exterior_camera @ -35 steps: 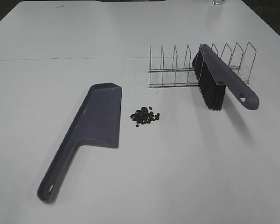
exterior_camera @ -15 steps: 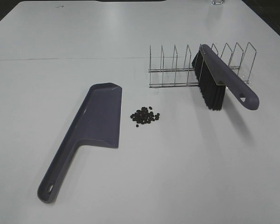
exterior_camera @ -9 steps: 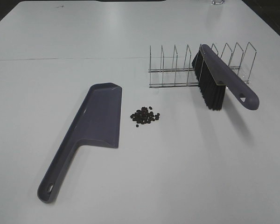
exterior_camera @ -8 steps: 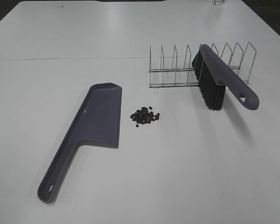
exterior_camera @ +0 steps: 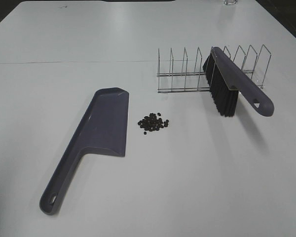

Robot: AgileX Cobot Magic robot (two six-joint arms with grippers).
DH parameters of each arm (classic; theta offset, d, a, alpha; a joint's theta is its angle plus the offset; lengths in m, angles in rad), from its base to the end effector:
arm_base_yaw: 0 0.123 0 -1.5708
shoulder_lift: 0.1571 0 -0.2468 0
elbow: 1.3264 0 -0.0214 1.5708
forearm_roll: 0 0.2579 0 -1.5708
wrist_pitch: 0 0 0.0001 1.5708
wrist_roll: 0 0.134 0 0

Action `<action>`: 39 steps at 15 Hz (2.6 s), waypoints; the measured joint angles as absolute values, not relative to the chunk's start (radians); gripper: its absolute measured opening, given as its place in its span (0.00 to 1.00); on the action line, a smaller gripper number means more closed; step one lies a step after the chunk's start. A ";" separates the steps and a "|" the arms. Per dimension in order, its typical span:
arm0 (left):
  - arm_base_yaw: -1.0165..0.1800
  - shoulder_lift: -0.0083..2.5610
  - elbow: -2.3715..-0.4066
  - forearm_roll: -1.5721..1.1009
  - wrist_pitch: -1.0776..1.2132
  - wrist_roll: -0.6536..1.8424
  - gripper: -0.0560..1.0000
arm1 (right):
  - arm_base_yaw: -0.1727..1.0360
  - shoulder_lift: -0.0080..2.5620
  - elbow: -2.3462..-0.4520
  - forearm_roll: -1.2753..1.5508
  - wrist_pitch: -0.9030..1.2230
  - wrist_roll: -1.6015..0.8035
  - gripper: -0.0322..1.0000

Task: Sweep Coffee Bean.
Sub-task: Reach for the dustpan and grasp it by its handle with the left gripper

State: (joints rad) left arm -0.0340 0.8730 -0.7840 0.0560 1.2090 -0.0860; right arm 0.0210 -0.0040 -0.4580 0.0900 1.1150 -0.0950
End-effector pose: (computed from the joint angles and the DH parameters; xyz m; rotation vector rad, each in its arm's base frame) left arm 0.1782 0.0010 0.2303 -0.0579 2.7779 0.0473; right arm 0.0774 0.0124 0.2420 -0.1288 2.1297 0.0660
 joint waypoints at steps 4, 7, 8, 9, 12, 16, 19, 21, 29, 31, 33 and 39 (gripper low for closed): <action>-0.134 1.143 -0.786 0.057 1.042 -0.125 0.99 | 0.021 -0.004 -0.458 0.090 1.115 -0.095 0.98; -0.311 1.345 -0.798 0.014 0.882 -0.200 0.99 | 0.021 -0.004 -0.458 0.090 1.115 -0.095 0.98; -0.353 1.415 -0.820 0.000 0.857 -0.209 0.99 | 0.021 -0.004 -0.458 0.090 1.115 -0.095 0.98; -0.389 1.477 -0.846 -0.033 0.832 -0.211 0.99 | 0.021 -0.004 -0.458 0.090 1.115 -0.095 0.98; -0.442 1.630 -0.920 -0.111 0.784 -0.204 0.99 | 0.021 -0.004 -0.458 0.090 1.115 -0.095 0.98; -0.480 1.803 -1.009 -0.135 0.777 -0.179 0.99 | 0.021 -0.004 -0.458 0.090 1.115 -0.095 0.98; -0.480 1.870 -1.048 -0.135 0.778 -0.161 0.99 | 0.021 -0.004 -0.458 0.090 1.115 -0.095 0.98; -0.480 1.901 -1.074 -0.135 0.778 -0.158 0.99 | 0.021 -0.004 -0.458 0.090 1.115 -0.095 0.98; -0.480 1.985 -1.109 -0.093 0.798 -0.244 0.98 | 0.021 -0.004 -0.458 0.090 1.115 -0.095 0.98; -0.480 1.999 -1.109 -0.091 0.784 -0.250 0.98 | 0.021 -0.004 -0.458 0.090 1.115 -0.095 0.98; -0.480 2.012 -1.119 -0.092 0.777 -0.250 0.98 | 0.021 -0.004 -0.458 0.090 1.115 -0.095 0.98; -0.480 2.049 -1.146 -0.072 0.777 -0.250 0.88 | 0.021 -0.004 -0.458 0.090 1.115 -0.095 0.98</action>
